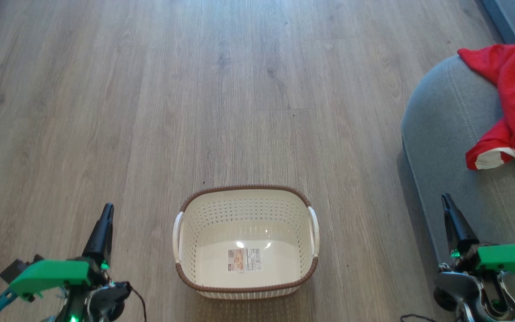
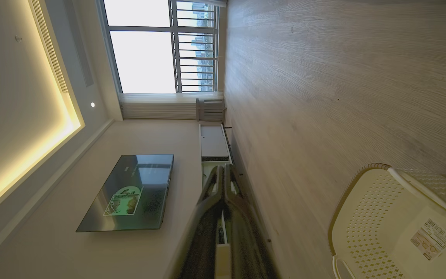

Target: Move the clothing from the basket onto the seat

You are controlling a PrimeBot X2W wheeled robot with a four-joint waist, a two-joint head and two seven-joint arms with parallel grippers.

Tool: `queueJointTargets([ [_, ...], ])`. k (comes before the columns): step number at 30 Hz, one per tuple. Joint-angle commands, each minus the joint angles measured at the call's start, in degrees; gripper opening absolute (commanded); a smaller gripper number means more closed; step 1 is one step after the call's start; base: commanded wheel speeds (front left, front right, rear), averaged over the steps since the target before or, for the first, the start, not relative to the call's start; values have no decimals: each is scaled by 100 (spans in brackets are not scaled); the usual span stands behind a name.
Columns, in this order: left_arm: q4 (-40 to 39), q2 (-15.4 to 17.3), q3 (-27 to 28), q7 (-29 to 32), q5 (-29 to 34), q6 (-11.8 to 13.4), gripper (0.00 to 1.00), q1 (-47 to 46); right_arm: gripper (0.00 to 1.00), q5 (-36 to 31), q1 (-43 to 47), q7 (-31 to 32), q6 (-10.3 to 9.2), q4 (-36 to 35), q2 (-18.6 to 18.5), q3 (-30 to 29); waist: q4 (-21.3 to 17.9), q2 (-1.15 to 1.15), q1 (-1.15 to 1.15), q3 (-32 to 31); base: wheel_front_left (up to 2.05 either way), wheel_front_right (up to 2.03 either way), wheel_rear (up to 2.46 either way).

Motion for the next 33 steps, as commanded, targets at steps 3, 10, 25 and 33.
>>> queueJointTargets([
  [3,-190,60,199,42,-39,-53,0,-274,0,27,-316,39,46,-222,-21,94,0,0,0,0,0,0,0],
  [10,-190,60,199,42,-39,-53,0,-274,0,27,-316,39,46,-222,-21,94,0,0,0,0,0,0,0],
  [25,-190,60,199,42,-39,-53,0,-274,0,27,-316,39,46,-222,-21,93,0,0,0,0,0,0,0],
  [33,-190,60,199,42,-39,-53,0,-274,0,26,-316,40,46,-222,-21,93,0,0,0,0,0,0,0],
])
